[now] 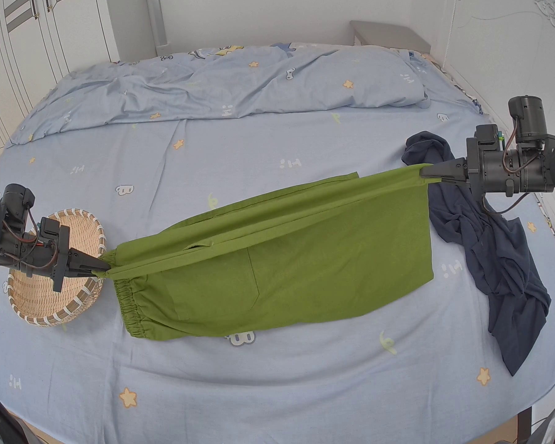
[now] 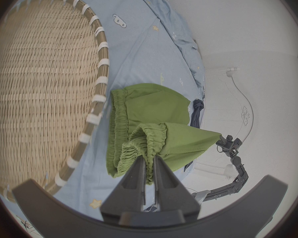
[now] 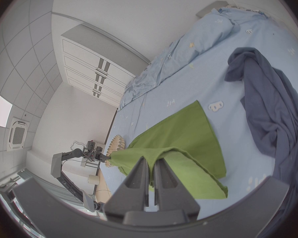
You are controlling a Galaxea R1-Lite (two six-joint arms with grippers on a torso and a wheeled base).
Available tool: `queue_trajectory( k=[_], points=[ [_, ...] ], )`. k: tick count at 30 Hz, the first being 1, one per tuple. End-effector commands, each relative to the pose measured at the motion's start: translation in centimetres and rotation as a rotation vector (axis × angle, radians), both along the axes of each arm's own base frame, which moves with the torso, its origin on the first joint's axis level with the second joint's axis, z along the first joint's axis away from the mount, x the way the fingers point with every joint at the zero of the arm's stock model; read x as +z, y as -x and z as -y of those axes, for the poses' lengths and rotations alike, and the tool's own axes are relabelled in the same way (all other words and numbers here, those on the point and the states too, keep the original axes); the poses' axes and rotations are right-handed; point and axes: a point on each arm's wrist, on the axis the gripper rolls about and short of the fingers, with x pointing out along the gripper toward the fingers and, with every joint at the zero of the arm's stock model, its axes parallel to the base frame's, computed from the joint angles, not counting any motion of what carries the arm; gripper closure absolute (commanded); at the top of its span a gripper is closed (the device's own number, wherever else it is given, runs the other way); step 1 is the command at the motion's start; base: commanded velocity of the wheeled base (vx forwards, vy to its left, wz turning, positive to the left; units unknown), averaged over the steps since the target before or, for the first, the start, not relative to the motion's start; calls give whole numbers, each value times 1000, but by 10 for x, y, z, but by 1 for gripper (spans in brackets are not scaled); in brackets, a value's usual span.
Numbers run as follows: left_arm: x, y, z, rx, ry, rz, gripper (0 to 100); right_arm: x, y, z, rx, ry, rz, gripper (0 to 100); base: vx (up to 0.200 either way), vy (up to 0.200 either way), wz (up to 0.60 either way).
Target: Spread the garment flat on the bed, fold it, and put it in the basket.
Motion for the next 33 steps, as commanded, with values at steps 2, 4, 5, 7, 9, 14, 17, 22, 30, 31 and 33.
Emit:
queue_trajectory(
  k=[2,4,5,7,9,14,17,22,30,31,33],
  points=[
    [-3,-22,-1,1,8,-8,100,-1,-24,0,-2,4,35,100,0,0,0],
    [0,-28,3,-11,9,1,100,3,-29,-2,2,2,52,100,0,0,0],
    [1,-29,5,-17,7,5,100,2,-32,-3,3,1,50,100,0,0,0],
    [1,-32,6,-22,6,9,100,-1,-40,-4,2,2,47,100,0,0,0],
    [0,-34,5,-22,6,8,100,-2,-44,-4,2,2,51,100,0,0,0],
    [-5,-40,0,-13,7,5,100,-5,-55,-4,1,3,61,100,0,0,0],
    [-4,-43,-4,-3,4,12,100,-10,-64,-5,1,5,64,100,0,0,0],
    [-4,-43,-6,4,4,14,100,-11,-75,-6,4,4,79,100,0,0,0],
    [-6,-48,-7,1,3,15,100,-17,-90,-8,4,4,91,100,0,0,0],
    [-6,-48,-7,1,3,15,100,-17,-90,-8,4,4,91,100,0,0,0],
    [-8,-52,-7,-2,3,15,100,-22,-95,-8,4,3,97,100,0,0,0]
  ],
)
